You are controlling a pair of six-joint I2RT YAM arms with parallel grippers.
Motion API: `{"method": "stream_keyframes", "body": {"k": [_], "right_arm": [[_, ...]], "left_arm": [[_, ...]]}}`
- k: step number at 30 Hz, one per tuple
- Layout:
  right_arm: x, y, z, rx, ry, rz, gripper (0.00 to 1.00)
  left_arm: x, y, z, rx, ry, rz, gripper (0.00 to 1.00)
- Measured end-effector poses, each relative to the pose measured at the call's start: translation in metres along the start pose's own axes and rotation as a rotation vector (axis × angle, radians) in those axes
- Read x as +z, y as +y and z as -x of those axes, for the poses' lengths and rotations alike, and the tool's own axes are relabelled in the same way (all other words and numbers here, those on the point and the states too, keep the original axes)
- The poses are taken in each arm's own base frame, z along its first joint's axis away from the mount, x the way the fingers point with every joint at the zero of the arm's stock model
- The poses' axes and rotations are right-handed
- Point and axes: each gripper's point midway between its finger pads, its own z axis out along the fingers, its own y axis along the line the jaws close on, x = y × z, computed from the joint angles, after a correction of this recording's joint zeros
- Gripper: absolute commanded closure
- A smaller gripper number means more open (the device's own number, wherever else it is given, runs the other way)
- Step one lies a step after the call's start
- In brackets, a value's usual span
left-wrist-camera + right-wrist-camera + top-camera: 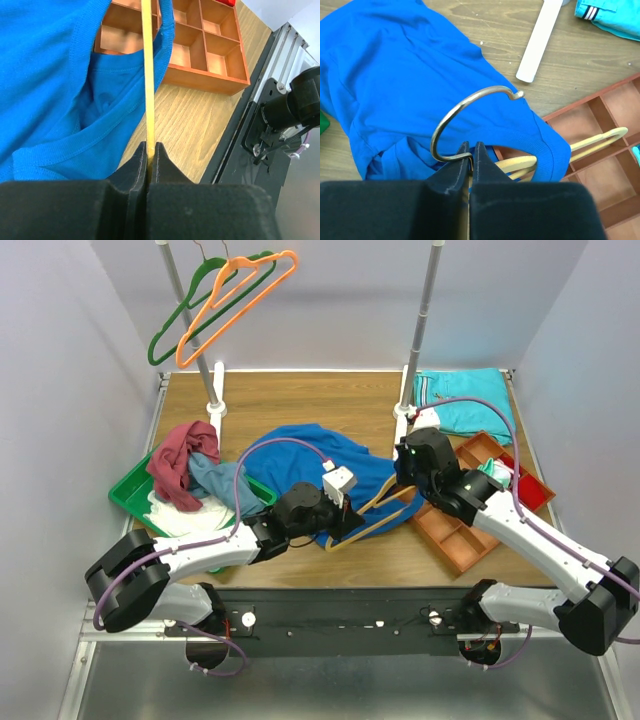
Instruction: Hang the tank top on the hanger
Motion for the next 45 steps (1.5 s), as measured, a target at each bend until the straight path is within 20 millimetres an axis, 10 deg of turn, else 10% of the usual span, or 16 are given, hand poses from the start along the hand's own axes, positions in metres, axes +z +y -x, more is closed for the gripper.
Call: {"method": "stream_keyframes", "body": {"k": [9,19,25,30,34,41,45], "right_arm": [[-0.004,-0.004,0.001,0.008,-0.034,-0.003,0.99],[-0.006,-0.005,0.002,0.016,-0.055,0.0,0.99],[-0.008,-0.006,0.002,0.018,-0.06,0.002,0.99],[-0.011,-0.007,0.002,0.021,-0.067,0.005,0.99],[-0.013,-0.008,0.003,0.025,-0.072,0.007,0.99],[-0.013,-0.008,0.003,0.027,-0.072,0.007,0.99],[-0.013,-0.008,0.002,0.027,-0.072,0.007,0.99]], "left_arm": [[-0.001,0.004,0.004,-0.032,-0.005,0.037,0.51],[-0.021,0.008,0.031,-0.04,-0.062,0.115,0.36],[-0.049,0.017,0.055,-0.097,-0.136,0.184,0.46],[-0.076,0.074,0.064,-0.3,-0.18,0.362,0.48],[-0.08,0.116,0.029,-0.518,-0.115,0.485,0.48],[-0.069,0.119,-0.047,-0.791,0.035,0.511,0.37],[-0.063,0.12,-0.054,-0.882,0.015,0.506,0.37]]}}
